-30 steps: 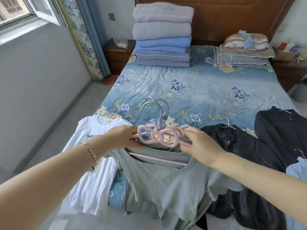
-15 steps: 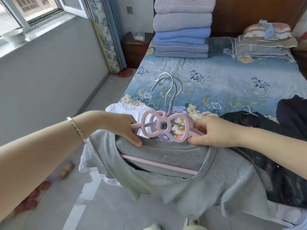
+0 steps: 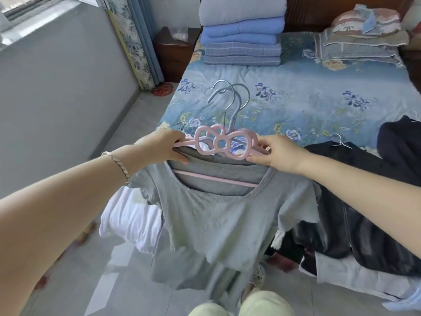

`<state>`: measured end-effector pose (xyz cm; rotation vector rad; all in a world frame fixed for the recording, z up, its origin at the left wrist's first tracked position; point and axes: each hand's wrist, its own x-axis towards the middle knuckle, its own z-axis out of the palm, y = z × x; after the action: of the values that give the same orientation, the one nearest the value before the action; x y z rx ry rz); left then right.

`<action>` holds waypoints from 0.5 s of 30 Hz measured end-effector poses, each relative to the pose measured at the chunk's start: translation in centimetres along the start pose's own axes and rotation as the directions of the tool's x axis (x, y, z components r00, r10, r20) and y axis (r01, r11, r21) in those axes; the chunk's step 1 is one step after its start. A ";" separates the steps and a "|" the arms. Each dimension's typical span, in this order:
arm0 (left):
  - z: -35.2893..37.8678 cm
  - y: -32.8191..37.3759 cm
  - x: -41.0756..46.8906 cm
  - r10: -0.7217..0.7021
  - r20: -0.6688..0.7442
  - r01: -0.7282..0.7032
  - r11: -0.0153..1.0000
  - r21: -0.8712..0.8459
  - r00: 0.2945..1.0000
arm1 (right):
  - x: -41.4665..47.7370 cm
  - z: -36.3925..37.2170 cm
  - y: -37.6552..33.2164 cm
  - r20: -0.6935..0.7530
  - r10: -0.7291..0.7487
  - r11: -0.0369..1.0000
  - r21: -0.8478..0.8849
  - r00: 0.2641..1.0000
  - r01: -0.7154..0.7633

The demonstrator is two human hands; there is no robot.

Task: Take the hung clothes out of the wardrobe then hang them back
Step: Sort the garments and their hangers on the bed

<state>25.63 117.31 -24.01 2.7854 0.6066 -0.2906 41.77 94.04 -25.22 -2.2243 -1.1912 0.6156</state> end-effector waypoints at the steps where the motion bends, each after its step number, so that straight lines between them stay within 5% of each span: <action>1: 0.5 0.2 1.7 -0.010 -0.015 0.010 1.000 0.009 1.000 | 1.1 -0.3 1.3 -0.021 0.005 1.000 -0.007 1.000 -0.005; 9: 5.3 1.9 13.9 -0.056 -0.251 0.088 0.990 0.115 0.966 | 10.1 -0.9 10.5 -0.132 0.114 0.993 -0.013 0.985 -0.117; 15: 8.4 0.4 23.7 -0.093 -0.282 0.171 0.950 0.262 0.955 | 17.8 0.6 16.1 -0.184 0.209 0.964 -0.128 0.961 -0.234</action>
<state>45.78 123.24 -37.82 3.0948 0.8830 -0.0264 60.11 101.83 -38.56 -2.5035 -0.9363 0.4240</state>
